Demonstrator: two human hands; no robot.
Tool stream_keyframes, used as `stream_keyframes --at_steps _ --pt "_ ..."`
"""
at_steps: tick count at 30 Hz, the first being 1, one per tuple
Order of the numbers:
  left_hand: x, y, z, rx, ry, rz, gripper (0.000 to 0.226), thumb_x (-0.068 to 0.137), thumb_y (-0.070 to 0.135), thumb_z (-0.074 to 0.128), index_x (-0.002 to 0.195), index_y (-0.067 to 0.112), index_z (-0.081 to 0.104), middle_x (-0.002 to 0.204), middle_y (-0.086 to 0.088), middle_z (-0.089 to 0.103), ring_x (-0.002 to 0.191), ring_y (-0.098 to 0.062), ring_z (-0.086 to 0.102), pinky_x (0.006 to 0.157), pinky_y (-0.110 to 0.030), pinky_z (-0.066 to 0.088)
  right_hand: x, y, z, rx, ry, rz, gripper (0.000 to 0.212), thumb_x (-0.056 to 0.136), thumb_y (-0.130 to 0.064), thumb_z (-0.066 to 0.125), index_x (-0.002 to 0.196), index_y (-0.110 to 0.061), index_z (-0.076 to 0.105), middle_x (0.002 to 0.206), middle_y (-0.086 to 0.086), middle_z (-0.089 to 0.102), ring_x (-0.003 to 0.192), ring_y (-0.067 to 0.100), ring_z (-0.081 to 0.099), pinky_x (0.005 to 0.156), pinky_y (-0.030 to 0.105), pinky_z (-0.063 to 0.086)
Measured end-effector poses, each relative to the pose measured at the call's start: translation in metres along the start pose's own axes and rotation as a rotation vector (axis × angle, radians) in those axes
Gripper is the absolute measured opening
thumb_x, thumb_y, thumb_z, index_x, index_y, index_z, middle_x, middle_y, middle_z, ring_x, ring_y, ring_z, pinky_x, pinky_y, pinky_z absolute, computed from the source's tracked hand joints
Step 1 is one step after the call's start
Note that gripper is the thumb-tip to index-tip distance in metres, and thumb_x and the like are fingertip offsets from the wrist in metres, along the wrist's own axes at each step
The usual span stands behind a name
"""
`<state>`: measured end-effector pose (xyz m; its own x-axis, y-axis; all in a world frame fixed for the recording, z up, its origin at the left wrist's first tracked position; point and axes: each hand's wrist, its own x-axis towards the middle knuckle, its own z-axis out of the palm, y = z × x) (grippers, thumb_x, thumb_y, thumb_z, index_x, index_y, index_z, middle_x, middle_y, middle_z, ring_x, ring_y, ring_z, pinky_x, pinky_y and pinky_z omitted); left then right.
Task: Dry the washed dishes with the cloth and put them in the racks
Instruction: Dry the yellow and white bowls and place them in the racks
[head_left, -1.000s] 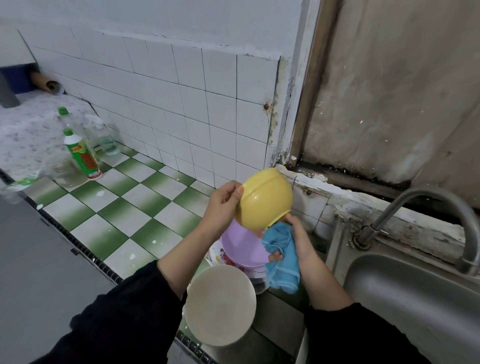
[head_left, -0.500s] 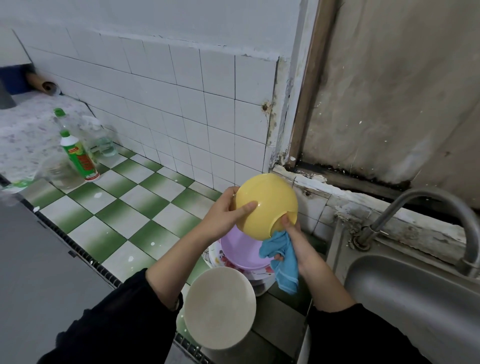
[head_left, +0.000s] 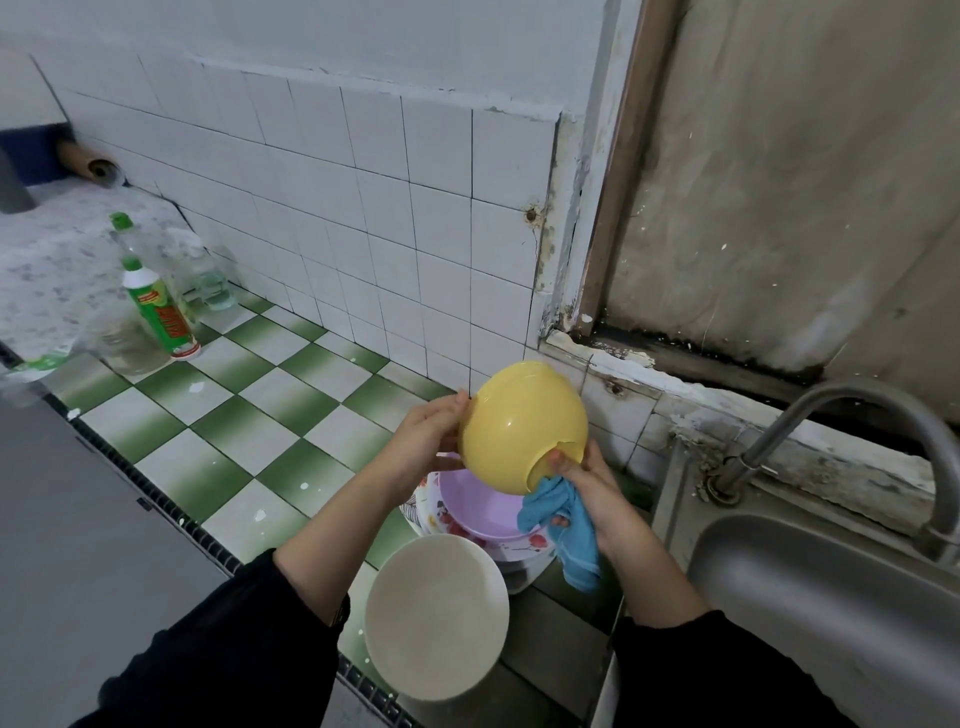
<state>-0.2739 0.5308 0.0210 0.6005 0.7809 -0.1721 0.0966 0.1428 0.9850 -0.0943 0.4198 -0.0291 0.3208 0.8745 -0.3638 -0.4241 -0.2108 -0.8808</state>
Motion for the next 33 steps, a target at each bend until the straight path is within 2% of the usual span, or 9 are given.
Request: stream_keyframes --at_steps 5,10,13,15,17,19,24,29,33 --pt "0.004 0.002 0.003 -0.038 0.149 -0.027 0.018 0.098 0.014 0.053 0.086 0.014 0.066 0.075 -0.005 0.054 0.068 -0.025 0.05 0.071 -0.037 0.051 0.005 0.002 -0.001 -0.04 0.015 -0.057 0.099 0.052 -0.03 0.083 0.141 -0.028 0.039 0.121 0.013 0.059 0.082 0.032 0.065 0.043 0.028 0.046" --pt "0.004 0.003 0.009 -0.127 0.24 -0.059 0.019 0.096 0.015 0.057 0.079 0.014 0.066 0.074 -0.007 0.052 0.063 -0.024 0.049 0.065 -0.035 0.049 0.006 0.004 -0.002 -0.026 0.025 -0.094 0.091 0.058 -0.025 0.08 0.14 -0.032 0.04 0.121 0.007 0.06 0.091 0.032 0.066 0.046 0.03 0.049" --pt "0.003 0.006 0.007 -0.122 0.179 -0.109 0.013 0.092 0.02 0.062 0.081 0.014 0.066 0.079 -0.006 0.055 0.068 -0.026 0.051 0.07 -0.042 0.05 0.007 0.006 -0.009 -0.009 -0.02 -0.086 0.096 0.06 -0.024 0.085 0.143 -0.033 0.038 0.128 0.011 0.057 0.092 0.033 0.066 0.045 0.029 0.048" --pt "0.001 0.012 0.005 -0.06 0.093 -0.199 0.022 0.078 0.036 0.068 0.088 0.017 0.066 0.084 -0.006 0.058 0.075 -0.027 0.054 0.069 -0.041 0.05 0.007 0.006 -0.014 0.002 -0.069 -0.088 0.108 0.053 -0.028 0.095 0.144 -0.032 0.038 0.131 0.013 0.055 0.088 0.031 0.066 0.044 0.028 0.048" --pt "0.0 0.017 0.004 0.04 0.005 -0.255 0.041 0.069 0.05 0.066 0.099 0.021 0.065 0.097 -0.005 0.062 0.087 -0.027 0.057 0.069 -0.036 0.05 0.009 0.006 -0.017 -0.043 -0.104 -0.099 0.119 0.038 -0.033 0.098 0.141 -0.034 0.039 0.137 0.011 0.051 0.103 0.033 0.063 0.053 0.031 0.054" --pt "0.003 0.018 0.004 0.044 -0.025 -0.229 0.039 0.078 0.046 0.068 0.106 0.019 0.065 0.107 -0.007 0.065 0.096 -0.027 0.061 0.075 -0.036 0.052 0.012 0.006 -0.017 -0.07 -0.105 -0.116 0.107 0.038 -0.032 0.093 0.132 -0.042 0.043 0.143 0.007 0.045 0.12 0.037 0.055 0.062 0.032 0.056" --pt "0.004 0.018 0.013 -0.338 0.029 -0.264 0.017 0.096 0.022 0.054 0.099 0.011 0.066 0.085 -0.004 0.072 0.082 -0.023 0.065 0.071 -0.037 0.051 0.012 0.004 -0.017 -0.051 -0.143 -0.099 0.101 0.031 -0.044 0.098 0.119 -0.051 0.047 0.141 0.008 0.048 0.122 0.041 0.052 0.056 0.026 0.054" --pt "0.004 0.017 0.02 -0.381 0.107 -0.363 0.014 0.098 0.019 0.051 0.089 0.016 0.062 0.062 0.002 0.068 0.069 -0.019 0.058 0.058 -0.031 0.043 0.01 0.002 -0.022 -0.012 -0.142 -0.088 0.079 0.063 -0.012 0.081 0.125 -0.043 0.042 0.14 0.014 0.046 0.1 0.033 0.06 0.049 0.027 0.052" --pt "0.005 0.021 0.024 -0.386 0.163 -0.413 0.01 0.096 0.019 0.056 0.099 0.011 0.062 0.086 -0.007 0.063 0.077 -0.025 0.056 0.067 -0.035 0.044 0.014 0.009 -0.025 -0.003 -0.176 -0.047 0.119 0.032 -0.038 0.1 0.135 -0.042 0.039 0.137 0.009 0.05 0.108 0.034 0.061 0.062 0.034 0.056"
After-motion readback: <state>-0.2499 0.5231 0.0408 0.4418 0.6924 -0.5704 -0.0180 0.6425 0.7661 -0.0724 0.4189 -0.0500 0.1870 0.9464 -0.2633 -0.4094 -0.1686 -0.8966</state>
